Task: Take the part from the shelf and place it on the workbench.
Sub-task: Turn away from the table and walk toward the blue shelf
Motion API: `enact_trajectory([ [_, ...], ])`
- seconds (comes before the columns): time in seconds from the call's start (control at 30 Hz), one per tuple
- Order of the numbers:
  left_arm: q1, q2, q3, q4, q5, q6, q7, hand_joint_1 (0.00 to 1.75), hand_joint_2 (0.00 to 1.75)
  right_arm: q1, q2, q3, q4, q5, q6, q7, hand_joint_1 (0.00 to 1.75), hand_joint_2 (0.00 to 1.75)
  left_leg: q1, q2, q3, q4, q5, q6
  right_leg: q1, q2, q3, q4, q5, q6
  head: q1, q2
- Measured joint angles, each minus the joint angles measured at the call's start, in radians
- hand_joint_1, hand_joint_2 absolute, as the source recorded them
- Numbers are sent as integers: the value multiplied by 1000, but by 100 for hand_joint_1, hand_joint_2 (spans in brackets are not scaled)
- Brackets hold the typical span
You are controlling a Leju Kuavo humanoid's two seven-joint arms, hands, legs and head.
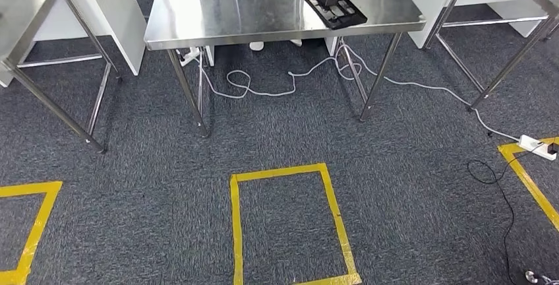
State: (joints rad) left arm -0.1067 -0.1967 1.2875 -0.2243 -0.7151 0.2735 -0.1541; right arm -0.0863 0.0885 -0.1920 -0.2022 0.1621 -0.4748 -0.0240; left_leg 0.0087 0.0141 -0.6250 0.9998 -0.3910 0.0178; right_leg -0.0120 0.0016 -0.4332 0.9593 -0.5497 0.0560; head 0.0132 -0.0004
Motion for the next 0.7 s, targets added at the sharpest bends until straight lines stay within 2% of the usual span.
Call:
enact_trajectory([
  [0.03,1,0,-2,0,0,0,0,0,0,2,0,-2,1,0,-1,0,0,0,2,0,-2,0,4,-5,-3,-2,-11,4,8,-12,-2,0],
  [0.07,3,1,-5,1,0,0,0,0,0,4,0,-4,1,-1,-2,0,0,0,5,-2,-8,7,-7,-9,-6,-3,-20,6,16,-25,-4,0],
  [0.1,5,2,-6,1,0,0,-1,0,0,5,0,-5,2,-1,-3,-1,0,0,8,-3,-18,27,-38,-14,-8,-6,-31,6,26,-41,-6,0],
  [0.13,6,2,-8,2,0,0,-1,0,0,7,0,-6,3,-2,-4,-1,0,0,10,-5,-31,66,-87,-18,-11,-8,-43,6,38,-57,-8,0],
  [0.17,6,3,-8,2,0,0,-1,0,0,7,0,-6,3,-2,-5,-1,0,0,11,-6,-46,123,-146,-21,-7,-10,-57,7,51,-69,-9,0],
  [0.2,6,3,-9,2,0,0,-1,0,0,8,0,-7,3,-2,-5,-1,0,0,12,-7,-59,190,-195,-24,-5,-11,-72,8,64,-76,-10,0],
  [0.23,6,3,-9,2,0,0,-1,0,0,9,0,-8,3,-2,-5,-2,0,0,12,-8,-65,250,-221,-26,-2,-12,-87,9,77,-78,-10,0],
  [0.27,6,3,-9,2,0,0,-1,0,0,9,0,-8,3,-2,-5,-2,0,0,12,-8,-61,287,-220,-27,0,-12,-104,12,90,-77,-10,0],
  [0.3,6,4,-9,2,0,0,-1,0,0,10,0,-9,3,-2,-5,-2,0,0,12,-8,-41,294,-197,-26,1,-12,-121,17,101,-75,-10,0],
  [0.33,5,4,-10,2,-2,0,-1,0,0,10,0,-9,3,-3,-6,-2,0,0,12,-8,-3,265,-165,-24,2,-12,-140,24,112,-72,-10,0],
  [0.37,5,4,-10,2,-4,0,-1,0,0,11,1,-10,3,-3,-6,-3,0,0,12,-9,50,207,-144,-20,2,-12,-157,31,121,-68,-10,0],
  [0.4,3,5,-11,2,-7,-1,-2,0,0,11,1,-10,3,-5,-6,-4,0,0,11,-11,110,128,-142,-16,4,-11,-171,38,129,-64,-10,0],
  [0.43,2,5,-13,2,-10,-2,-2,0,0,12,1,-11,3,-6,-6,-6,0,0,9,-12,160,55,-153,-12,6,-11,-181,43,137,-57,-10,0],
  [0.47,1,6,-15,2,-13,-2,-3,0,0,12,1,-12,3,-8,-7,-7,0,0,6,-14,190,4,-168,-7,7,-12,-186,44,147,-50,-10,0],
  [0.5,0,6,-16,2,-16,-2,-3,0,0,12,1,-14,3,-9,-7,-9,0,0,1,-14,201,-24,-176,-1,7,-13,-190,42,157,-43,-9,0],
  [0.53,1,6,-18,2,-20,-1,-4,0,0,13,1,-15,3,-10,-7,-9,0,0,-1,-13,194,-31,-171,7,9,-14,-193,38,167,-35,-9,0],
  [0.57,1,5,-19,3,-24,3,-3,0,0,13,0,-18,4,-10,-8,-8,0,0,-2,-10,184,-34,-160,16,9,-14,-199,40,167,-31,-10,0],
  [0.6,1,5,-20,3,-27,9,-1,0,0,14,0,-20,5,-11,-8,-7,0,0,-1,-8,173,-39,-147,27,11,-13,-208,53,151,-32,-9,0],
  [0.63,1,5,-22,4,-31,15,2,0,0,16,0,-22,5,-12,-9,-4,0,0,1,-6,160,-43,-132,34,12,-11,-221,83,114,-37,-7,0],
  [0.7,2,6,-29,4,-38,25,9,0,0,18,-1,-27,6,-15,-11,5,0,0,2,-3,132,-43,-107,40,8,-8,-249,196,18,-49,-2,0],
])
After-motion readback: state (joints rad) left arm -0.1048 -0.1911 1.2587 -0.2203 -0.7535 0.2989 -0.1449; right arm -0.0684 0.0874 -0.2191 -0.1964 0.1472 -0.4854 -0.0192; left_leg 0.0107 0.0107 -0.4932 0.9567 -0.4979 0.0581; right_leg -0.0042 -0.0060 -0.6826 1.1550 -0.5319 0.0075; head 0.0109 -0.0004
